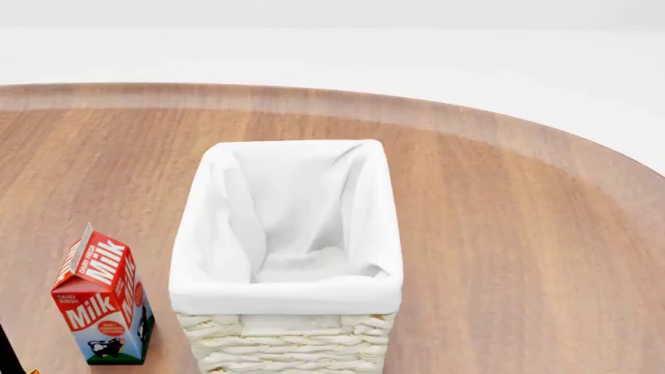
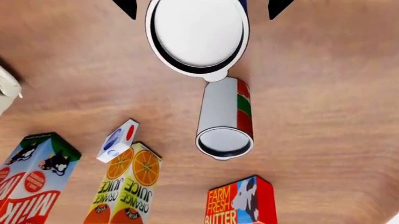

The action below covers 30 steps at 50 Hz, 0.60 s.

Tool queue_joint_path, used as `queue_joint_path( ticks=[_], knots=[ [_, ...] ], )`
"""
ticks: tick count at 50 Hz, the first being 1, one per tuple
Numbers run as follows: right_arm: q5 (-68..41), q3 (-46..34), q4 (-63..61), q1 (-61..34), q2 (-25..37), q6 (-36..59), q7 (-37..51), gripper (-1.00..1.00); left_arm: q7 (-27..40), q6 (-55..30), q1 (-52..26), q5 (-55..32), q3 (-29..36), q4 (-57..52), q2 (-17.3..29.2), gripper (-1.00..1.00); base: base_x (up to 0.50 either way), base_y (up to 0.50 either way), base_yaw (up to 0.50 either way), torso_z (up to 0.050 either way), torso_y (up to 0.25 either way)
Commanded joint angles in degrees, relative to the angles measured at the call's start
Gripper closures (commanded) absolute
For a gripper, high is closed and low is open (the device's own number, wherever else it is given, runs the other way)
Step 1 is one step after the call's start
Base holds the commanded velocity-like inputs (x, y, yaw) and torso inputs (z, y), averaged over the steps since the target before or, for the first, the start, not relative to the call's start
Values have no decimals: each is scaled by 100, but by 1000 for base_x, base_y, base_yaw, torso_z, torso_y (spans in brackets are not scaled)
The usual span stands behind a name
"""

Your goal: Pick up the alphabet soup, and put it in the basket.

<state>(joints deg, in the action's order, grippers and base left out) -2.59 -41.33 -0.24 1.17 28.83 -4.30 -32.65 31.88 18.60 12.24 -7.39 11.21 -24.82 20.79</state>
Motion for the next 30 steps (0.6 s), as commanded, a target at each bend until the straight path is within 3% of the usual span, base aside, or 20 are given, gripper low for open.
queue_joint_path(
  ticks=[1,30],
  knots=[
    [43,-49,-10,-37,-19,41,7,-100,14,12,-12,-2,13,22,9,-100,0,0,0,0,0],
    [261,-190,186,-248,-164,290,67,-100,62,16,11,-2,32,-13,49,-100,0,0,0,0,0]
  ],
)
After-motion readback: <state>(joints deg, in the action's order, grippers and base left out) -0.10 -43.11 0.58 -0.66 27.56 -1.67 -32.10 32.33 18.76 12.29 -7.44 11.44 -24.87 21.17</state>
